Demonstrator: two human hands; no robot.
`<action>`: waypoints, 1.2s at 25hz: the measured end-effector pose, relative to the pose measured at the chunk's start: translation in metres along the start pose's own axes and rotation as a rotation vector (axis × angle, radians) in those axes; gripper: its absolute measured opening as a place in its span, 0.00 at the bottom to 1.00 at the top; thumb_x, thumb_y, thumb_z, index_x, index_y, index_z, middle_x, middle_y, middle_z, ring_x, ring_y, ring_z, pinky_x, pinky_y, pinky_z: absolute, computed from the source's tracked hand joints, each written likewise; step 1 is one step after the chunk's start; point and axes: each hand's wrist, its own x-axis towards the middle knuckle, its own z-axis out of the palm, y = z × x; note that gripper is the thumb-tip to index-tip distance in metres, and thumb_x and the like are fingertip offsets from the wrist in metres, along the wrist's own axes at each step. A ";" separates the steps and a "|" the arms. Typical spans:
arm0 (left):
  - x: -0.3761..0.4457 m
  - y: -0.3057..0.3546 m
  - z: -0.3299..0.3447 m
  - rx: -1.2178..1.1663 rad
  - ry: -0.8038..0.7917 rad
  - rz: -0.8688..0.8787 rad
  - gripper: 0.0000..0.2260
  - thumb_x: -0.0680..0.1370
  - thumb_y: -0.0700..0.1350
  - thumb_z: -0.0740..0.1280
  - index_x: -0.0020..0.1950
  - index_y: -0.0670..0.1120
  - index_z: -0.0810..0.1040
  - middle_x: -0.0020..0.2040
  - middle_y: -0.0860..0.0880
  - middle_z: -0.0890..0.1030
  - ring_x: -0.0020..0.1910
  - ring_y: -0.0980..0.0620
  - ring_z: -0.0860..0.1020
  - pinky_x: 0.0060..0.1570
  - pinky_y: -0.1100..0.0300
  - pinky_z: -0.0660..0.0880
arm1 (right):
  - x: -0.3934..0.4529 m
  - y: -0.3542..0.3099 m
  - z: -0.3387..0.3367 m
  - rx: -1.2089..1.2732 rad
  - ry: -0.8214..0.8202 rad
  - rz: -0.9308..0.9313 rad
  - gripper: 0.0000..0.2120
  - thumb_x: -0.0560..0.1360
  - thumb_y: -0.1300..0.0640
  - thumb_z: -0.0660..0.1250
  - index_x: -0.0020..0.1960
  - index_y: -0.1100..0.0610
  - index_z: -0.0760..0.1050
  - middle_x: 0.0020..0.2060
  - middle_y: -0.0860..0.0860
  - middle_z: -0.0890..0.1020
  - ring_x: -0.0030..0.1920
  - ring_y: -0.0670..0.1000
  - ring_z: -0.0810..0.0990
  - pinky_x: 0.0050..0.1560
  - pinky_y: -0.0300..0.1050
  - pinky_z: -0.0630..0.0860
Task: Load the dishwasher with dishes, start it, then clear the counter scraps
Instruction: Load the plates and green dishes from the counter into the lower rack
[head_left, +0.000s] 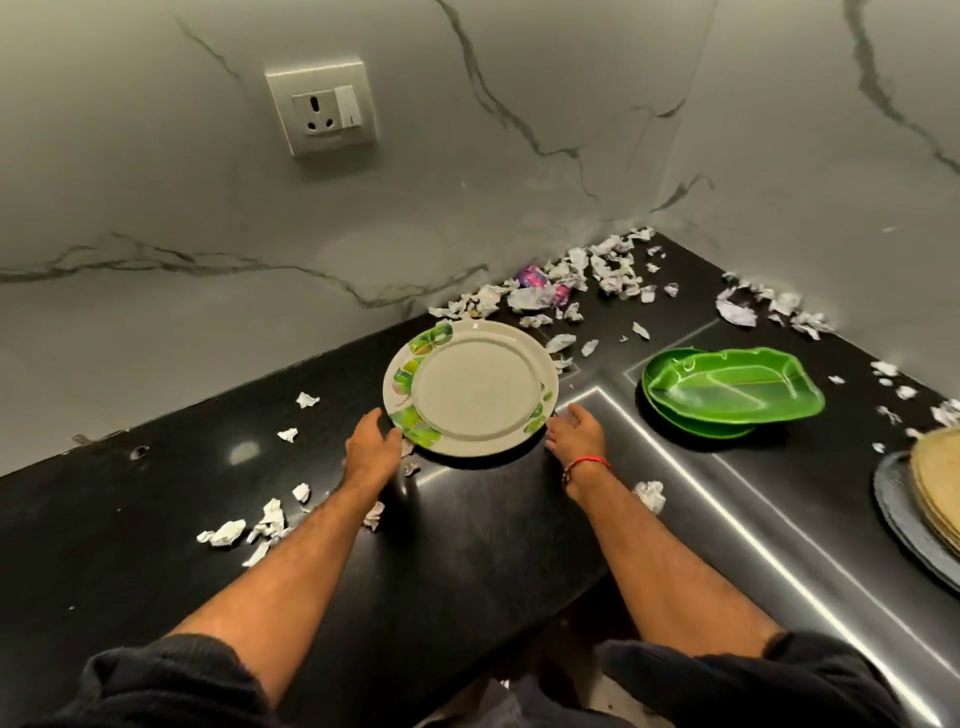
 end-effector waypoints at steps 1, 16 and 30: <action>0.008 0.000 0.003 -0.026 -0.004 -0.058 0.27 0.81 0.48 0.66 0.79 0.48 0.63 0.76 0.46 0.69 0.76 0.43 0.66 0.76 0.42 0.62 | 0.008 -0.002 0.001 -0.021 -0.033 0.030 0.33 0.75 0.62 0.71 0.77 0.59 0.61 0.68 0.57 0.74 0.66 0.56 0.76 0.69 0.58 0.72; -0.005 0.016 0.004 -0.479 0.095 -0.172 0.10 0.79 0.43 0.65 0.60 0.45 0.77 0.48 0.45 0.85 0.43 0.45 0.85 0.34 0.51 0.82 | 0.002 -0.018 0.014 0.107 -0.105 0.082 0.18 0.75 0.66 0.67 0.60 0.55 0.65 0.48 0.56 0.81 0.45 0.55 0.82 0.40 0.49 0.80; -0.090 -0.041 -0.022 0.008 -0.297 -0.109 0.11 0.78 0.51 0.71 0.46 0.45 0.75 0.35 0.48 0.82 0.25 0.53 0.81 0.20 0.65 0.66 | -0.059 0.037 -0.002 -0.808 0.150 -0.044 0.39 0.69 0.40 0.74 0.71 0.58 0.64 0.67 0.61 0.66 0.68 0.65 0.67 0.65 0.58 0.69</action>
